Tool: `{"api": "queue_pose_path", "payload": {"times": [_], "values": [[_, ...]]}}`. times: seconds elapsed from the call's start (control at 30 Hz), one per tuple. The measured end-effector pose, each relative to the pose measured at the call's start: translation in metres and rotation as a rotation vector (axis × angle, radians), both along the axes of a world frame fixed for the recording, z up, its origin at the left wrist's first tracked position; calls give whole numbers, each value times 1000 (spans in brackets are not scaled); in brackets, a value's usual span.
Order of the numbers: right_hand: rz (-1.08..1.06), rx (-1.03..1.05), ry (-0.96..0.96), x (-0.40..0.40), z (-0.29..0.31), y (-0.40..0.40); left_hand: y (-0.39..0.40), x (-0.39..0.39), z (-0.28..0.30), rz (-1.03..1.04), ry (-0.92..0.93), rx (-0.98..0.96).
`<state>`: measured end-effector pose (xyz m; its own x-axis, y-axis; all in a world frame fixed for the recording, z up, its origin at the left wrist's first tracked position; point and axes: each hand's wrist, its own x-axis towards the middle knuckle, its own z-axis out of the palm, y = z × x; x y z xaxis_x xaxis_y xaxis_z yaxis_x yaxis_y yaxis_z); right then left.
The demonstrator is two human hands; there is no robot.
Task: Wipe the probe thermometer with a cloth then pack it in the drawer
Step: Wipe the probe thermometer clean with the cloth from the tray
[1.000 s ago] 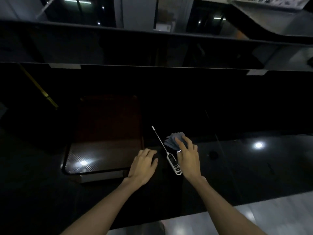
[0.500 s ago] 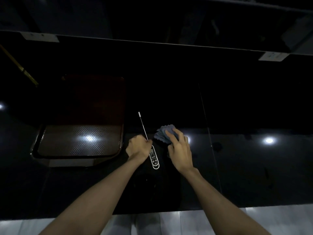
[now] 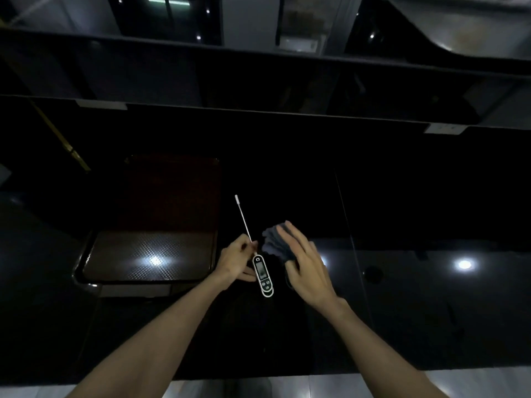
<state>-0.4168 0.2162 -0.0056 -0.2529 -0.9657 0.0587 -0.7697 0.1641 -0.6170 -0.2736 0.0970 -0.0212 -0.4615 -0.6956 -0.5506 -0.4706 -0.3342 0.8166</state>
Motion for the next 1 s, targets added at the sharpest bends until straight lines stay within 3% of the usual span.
{"api": "queue_pose_path", "payload": {"times": [0.17,0.33,0.53,0.7,0.87,1.0], "values": [[277,14,274,20,28,-3,-18,18,28,-70,209,79],[278,-14,410,40,48,-12,-29,30,55,-90,281,58],[231,-47,417,59,61,-5,-35,38,75,-164,321,-15],[355,-86,445,54,81,11,-39,38,90,-231,347,-13],[184,-133,425,57,92,-9,-37,30,101,-288,366,-87],[197,-163,388,71,85,3,-45,36,106,-271,396,-74]]}}
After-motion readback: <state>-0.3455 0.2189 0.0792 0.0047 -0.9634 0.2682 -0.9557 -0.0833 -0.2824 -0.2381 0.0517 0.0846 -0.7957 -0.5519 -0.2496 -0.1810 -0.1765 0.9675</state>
